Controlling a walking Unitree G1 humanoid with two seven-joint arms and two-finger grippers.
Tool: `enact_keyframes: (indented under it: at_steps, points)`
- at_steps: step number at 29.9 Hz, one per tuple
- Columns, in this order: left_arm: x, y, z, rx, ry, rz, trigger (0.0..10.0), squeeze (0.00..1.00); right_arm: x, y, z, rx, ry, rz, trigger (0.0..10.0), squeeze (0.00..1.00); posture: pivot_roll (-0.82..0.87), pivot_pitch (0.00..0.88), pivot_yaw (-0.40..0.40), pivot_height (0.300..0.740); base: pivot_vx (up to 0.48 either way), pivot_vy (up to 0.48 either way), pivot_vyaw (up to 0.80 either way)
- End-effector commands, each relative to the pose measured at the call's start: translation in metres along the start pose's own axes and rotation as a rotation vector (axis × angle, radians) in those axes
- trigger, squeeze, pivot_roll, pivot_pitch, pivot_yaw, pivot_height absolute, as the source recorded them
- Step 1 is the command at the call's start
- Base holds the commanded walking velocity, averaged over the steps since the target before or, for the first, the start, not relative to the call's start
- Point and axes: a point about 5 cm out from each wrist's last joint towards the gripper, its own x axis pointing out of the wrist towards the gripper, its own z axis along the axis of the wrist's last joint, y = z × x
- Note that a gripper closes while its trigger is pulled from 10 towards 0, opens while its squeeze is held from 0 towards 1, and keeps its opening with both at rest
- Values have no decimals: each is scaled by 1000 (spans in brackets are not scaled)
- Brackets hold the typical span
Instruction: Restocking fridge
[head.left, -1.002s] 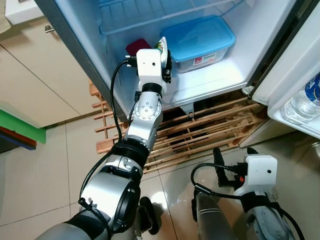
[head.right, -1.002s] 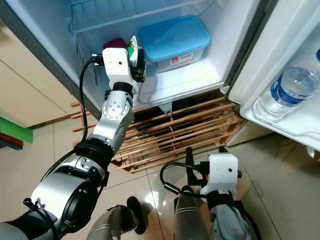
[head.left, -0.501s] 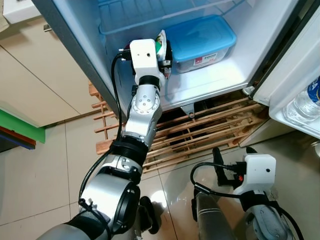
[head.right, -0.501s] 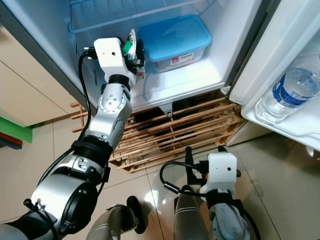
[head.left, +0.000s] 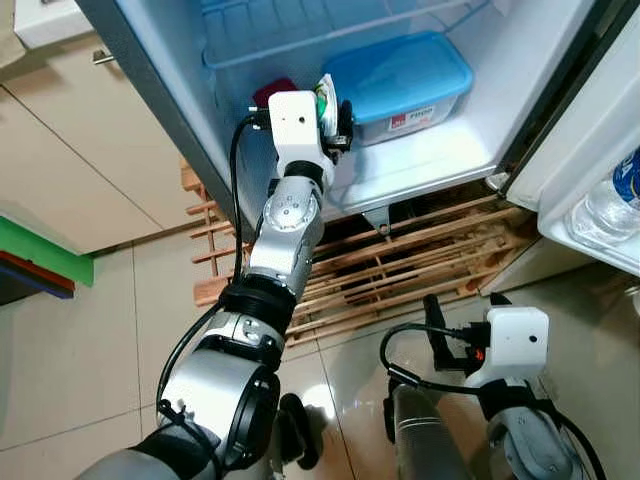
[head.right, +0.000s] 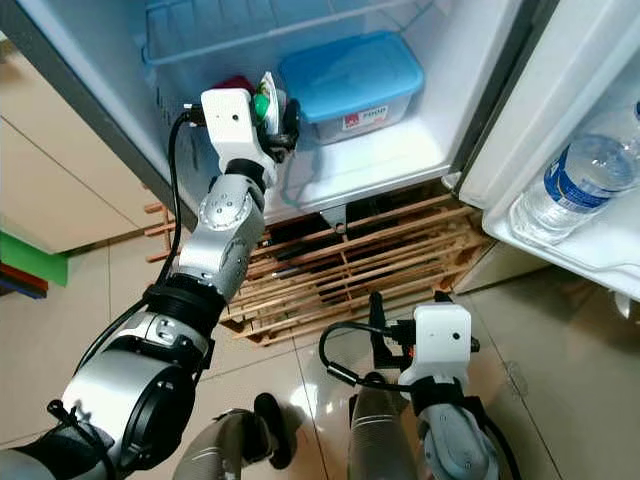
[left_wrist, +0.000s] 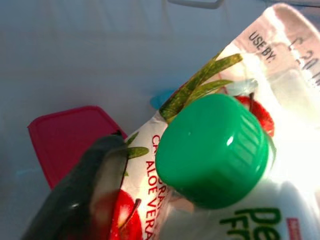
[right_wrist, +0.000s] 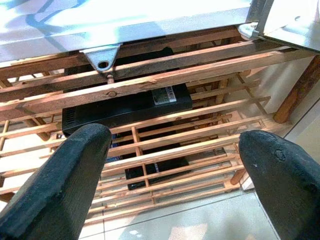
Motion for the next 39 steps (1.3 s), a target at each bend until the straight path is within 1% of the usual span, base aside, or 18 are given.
enact_keyframes:
  at_steps: [1,6,10,16,17,21,23,24,26,27,29,30,31,33,35,37,38,39]
  points:
    - [-10,-14,-21,-65,92,-30,0,0,-1,0,-6,10,25,3,10000,0,-378,266,130,740,0,0,0]
    - [-10,-18,-15,-59,67,-72,0,0,0,0,-5,8,23,2,10000,0,-375,268,130,740,0,0,0]
    - [-12,-27,-10,-34,37,-130,0,0,0,0,-5,8,24,1,10000,0,-373,268,132,740,0,0,0]
    - [-13,-31,-10,-46,48,-155,0,0,1,0,-5,9,23,0,10000,0,-373,267,134,740,0,0,0]
    - [-13,-35,-9,-58,45,-177,0,0,1,0,-5,9,23,-1,10000,0,-372,267,134,740,0,0,0]
    - [-18,-60,10,-158,-14,-331,0,0,2,0,-5,9,21,-3,10000,0,-371,262,136,740,0,0,0]
    - [-20,-69,20,-195,-49,-389,0,0,3,-1,-5,9,20,-4,10000,0,-371,260,137,740,0,0,0]
    - [-20,-69,20,-195,-49,-389,0,0,3,-1,-5,9,20,-4,10000,0,-371,260,137,740,0,0,0]
    - [-23,-79,37,-223,-102,-469,0,0,3,-1,-5,9,18,-5,10000,0,-370,258,138,740,0,0,0]
    - [-23,-79,37,-223,-102,-469,0,0,3,-1,-5,9,18,-5,10000,0,-370,258,138,740,0,0,0]
    - [-22,-84,51,-182,-142,-498,0,0,3,-1,-5,8,17,-7,10000,0,-368,255,139,740,0,0,0]
    - [-19,-84,57,-189,-134,-490,0,0,4,-1,-5,8,17,-8,10000,0,-369,253,140,740,0,0,0]
    - [-19,-84,57,-189,-134,-490,0,0,4,-1,-5,8,17,-8,10000,0,-369,253,140,740,0,0,0]
    - [-17,-84,77,-221,-151,-500,0,0,5,-2,-6,9,16,-12,10000,0,-368,249,142,740,0,0,0]
    - [-18,-84,82,-226,-167,-508,0,0,5,-2,-6,9,16,-13,10000,0,-368,249,142,740,0,0,0]
    - [-17,-82,91,-202,-208,-498,0,0,5,-1,-6,9,14,-13,10000,0,-367,246,142,740,0,0,0]
    - [-17,-82,91,-202,-208,-498,0,0,5,-1,-6,9,14,-13,10000,0,-367,246,142,740,0,0,0]
    - [-11,-74,98,-147,-267,-440,0,0,6,-1,-5,8,12,-12,10000,0,-366,243,140,740,0,0,0]
